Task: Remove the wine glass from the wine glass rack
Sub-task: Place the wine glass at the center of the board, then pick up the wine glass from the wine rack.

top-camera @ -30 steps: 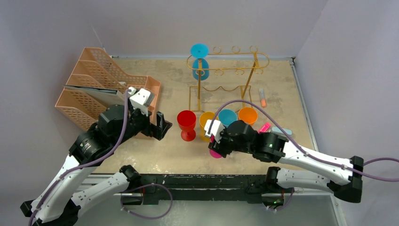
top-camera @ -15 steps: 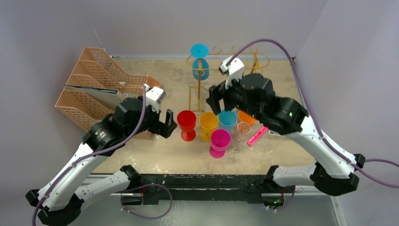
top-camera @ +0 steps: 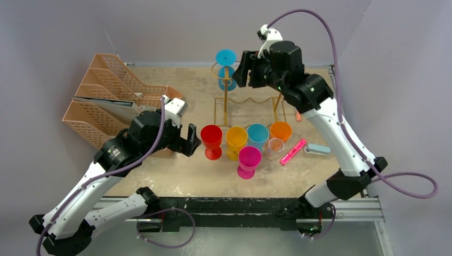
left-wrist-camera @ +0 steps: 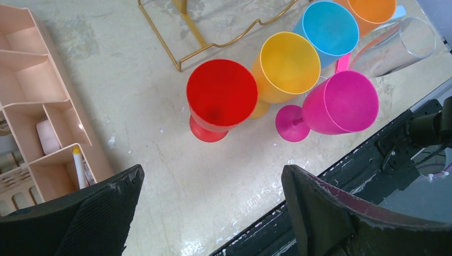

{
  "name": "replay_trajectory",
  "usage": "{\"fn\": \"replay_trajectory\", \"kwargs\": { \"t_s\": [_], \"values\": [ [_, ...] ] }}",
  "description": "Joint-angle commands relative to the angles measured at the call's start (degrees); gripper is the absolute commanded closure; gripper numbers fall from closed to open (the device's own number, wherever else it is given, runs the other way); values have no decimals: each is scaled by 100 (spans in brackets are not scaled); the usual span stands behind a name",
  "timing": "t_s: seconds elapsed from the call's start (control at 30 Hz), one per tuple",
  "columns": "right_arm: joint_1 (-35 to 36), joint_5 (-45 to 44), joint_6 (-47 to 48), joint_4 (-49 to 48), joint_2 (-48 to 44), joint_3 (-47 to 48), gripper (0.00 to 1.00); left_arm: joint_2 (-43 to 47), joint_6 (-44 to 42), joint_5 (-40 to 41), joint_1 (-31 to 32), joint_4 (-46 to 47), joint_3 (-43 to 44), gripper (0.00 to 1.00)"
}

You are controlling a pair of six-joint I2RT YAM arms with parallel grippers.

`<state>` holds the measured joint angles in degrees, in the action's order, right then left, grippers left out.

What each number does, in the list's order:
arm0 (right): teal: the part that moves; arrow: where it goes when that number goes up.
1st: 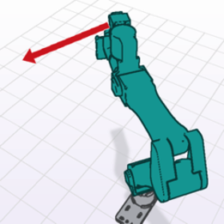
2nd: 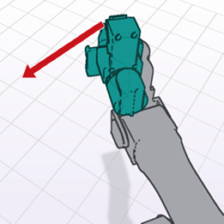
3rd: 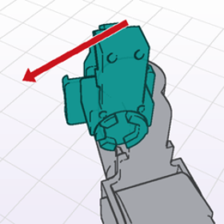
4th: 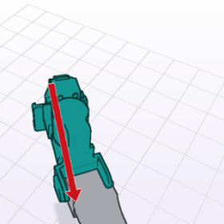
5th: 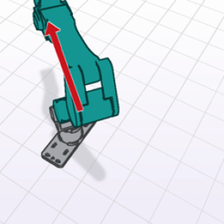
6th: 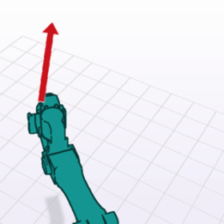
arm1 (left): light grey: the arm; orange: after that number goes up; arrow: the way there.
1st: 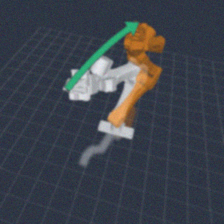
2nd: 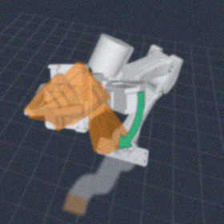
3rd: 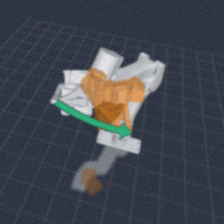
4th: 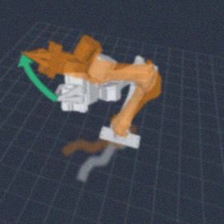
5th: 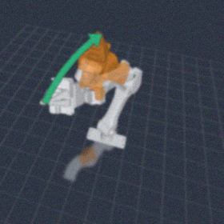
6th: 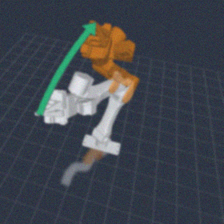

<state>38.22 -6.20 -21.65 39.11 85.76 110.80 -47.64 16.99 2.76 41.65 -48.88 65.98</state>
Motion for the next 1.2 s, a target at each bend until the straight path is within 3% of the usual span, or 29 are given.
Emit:
{"fn": "replay_trajectory", "kwargs": {
  "t_s": [0.0, 0.17, 0.37, 0.97, 1.17],
  "values": [
    [-427, 595, -490, -732, 502, 429, 36, 9, 143, -93, -7, 159, -11, 0],
    [-745, 855, -785, -748, 1287, 1288, 41, 67, 180, -60, -5, 155, -32, 0],
    [-932, 853, -891, -948, 1810, 1607, 49, 127, 199, 3, -8, 143, -32, 0],
    [-1155, 1372, -849, -1024, 2256, 1612, 59, 238, 108, 128, -8, 63, -102, 0],
    [-1367, 1684, -1239, -1205, 2261, 1456, 59, 249, 15, 35, -8, -53, 3, 0]
  ]
}}
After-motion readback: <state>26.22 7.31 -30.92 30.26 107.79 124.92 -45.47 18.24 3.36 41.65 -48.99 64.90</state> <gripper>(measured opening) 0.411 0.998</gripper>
